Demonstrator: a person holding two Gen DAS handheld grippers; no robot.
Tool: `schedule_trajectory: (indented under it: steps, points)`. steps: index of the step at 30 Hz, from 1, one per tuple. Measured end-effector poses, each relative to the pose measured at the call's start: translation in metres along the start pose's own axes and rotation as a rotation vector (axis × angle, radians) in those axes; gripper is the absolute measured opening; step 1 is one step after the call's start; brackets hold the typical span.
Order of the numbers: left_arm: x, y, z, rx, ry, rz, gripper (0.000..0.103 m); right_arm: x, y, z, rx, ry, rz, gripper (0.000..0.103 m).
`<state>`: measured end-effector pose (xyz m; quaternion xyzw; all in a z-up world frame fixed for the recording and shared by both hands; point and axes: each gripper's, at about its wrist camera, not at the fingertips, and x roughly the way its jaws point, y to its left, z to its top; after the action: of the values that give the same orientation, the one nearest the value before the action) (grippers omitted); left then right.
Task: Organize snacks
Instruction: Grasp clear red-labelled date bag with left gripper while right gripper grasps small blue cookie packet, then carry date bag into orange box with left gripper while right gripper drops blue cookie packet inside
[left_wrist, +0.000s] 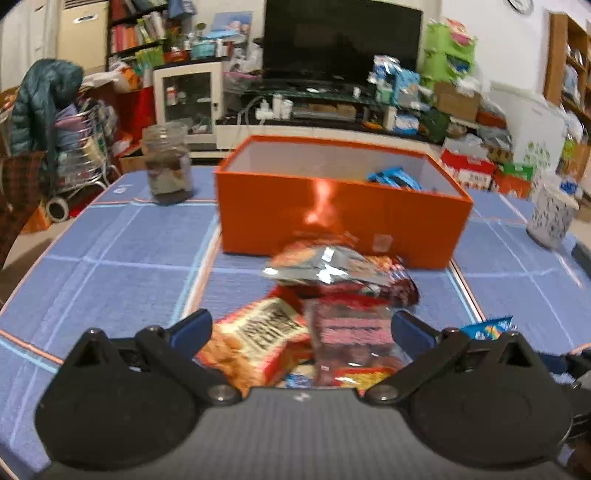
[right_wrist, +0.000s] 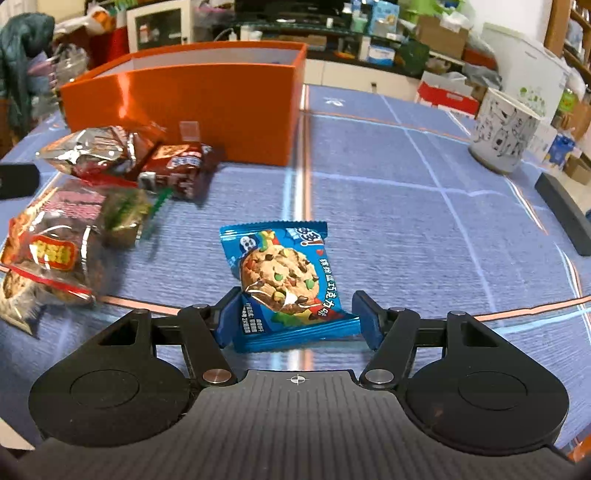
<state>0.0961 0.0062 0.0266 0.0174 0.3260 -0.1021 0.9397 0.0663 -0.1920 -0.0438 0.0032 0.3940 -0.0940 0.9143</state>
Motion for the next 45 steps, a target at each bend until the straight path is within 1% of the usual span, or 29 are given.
schedule_trajectory:
  steps: [2, 3, 4, 7, 9, 10, 11, 12, 13, 14, 16, 19, 22, 26, 29, 32, 35, 39, 42, 45]
  points:
    - [0.009, -0.013, -0.002, 0.018, 0.029, 0.014, 0.102, 0.001, -0.007, -0.002, 0.036, -0.002, 0.014, 0.053]
    - [0.012, -0.019, -0.003, 0.026, 0.039, 0.013, 0.102, 0.001, -0.008, -0.003, 0.048, -0.007, 0.016, 0.056]
    - [0.016, -0.024, -0.003, 0.038, 0.045, 0.010, 0.102, 0.001, -0.008, -0.005, 0.054, -0.014, 0.015, 0.058]
    - [0.030, -0.038, -0.007, 0.068, 0.080, 0.013, 0.102, 0.001, -0.007, -0.007, 0.052, -0.026, 0.018, 0.059]
    - [0.039, -0.038, -0.009, 0.053, 0.115, 0.018, 0.102, 0.000, -0.008, -0.009, 0.053, -0.027, 0.024, 0.059]
    - [0.042, -0.039, -0.010, 0.045, 0.124, 0.019, 0.099, 0.000, -0.009, -0.008, 0.059, -0.025, 0.031, 0.060]
    - [0.043, -0.039, -0.011, 0.052, 0.121, 0.030, 0.089, 0.001, -0.009, -0.007, 0.060, -0.024, 0.035, 0.059]
    - [0.042, -0.041, -0.010, 0.064, 0.117, 0.046, 0.068, 0.001, -0.009, -0.006, 0.057, -0.023, 0.036, 0.059]
    - [0.041, -0.041, -0.009, 0.068, 0.120, 0.035, 0.059, 0.001, -0.008, -0.005, 0.058, -0.021, 0.036, 0.058]
    - [0.041, -0.040, -0.008, 0.058, 0.130, 0.025, 0.059, 0.000, -0.008, -0.005, 0.058, -0.020, 0.036, 0.057]
    - [0.041, -0.038, -0.007, 0.041, 0.140, 0.003, 0.059, -0.002, -0.007, -0.003, 0.053, -0.027, 0.052, 0.035]
    - [0.037, -0.040, -0.006, 0.056, 0.134, -0.003, 0.058, -0.004, -0.002, -0.001, 0.046, -0.019, 0.066, 0.035]
    - [0.032, -0.039, -0.005, 0.055, 0.120, -0.003, 0.057, -0.006, 0.002, -0.001, 0.028, -0.030, 0.066, 0.034]
    - [0.025, -0.038, -0.001, 0.064, 0.096, -0.002, 0.057, -0.015, 0.004, 0.000, 0.014, -0.064, 0.062, 0.034]
    - [0.015, -0.033, 0.002, 0.048, 0.083, -0.019, 0.057, -0.026, 0.006, 0.004, -0.004, -0.110, 0.059, 0.034]
    - [-0.001, -0.027, 0.008, 0.059, 0.036, -0.027, 0.057, -0.046, 0.008, 0.012, -0.029, -0.182, 0.059, 0.034]
    - [-0.015, -0.016, 0.023, 0.037, -0.013, -0.036, 0.057, -0.065, 0.003, 0.027, -0.015, -0.241, 0.081, 0.034]
    - [-0.022, 0.000, 0.050, 0.016, -0.067, -0.061, 0.057, -0.075, -0.008, 0.053, 0.038, -0.272, 0.152, 0.034]
    - [-0.020, 0.014, 0.077, 0.001, -0.104, -0.058, 0.057, -0.077, -0.011, 0.080, 0.041, -0.312, 0.173, 0.034]
    - [-0.010, 0.019, 0.113, 0.017, -0.161, -0.044, 0.057, -0.075, -0.005, 0.122, 0.009, -0.372, 0.183, 0.034]
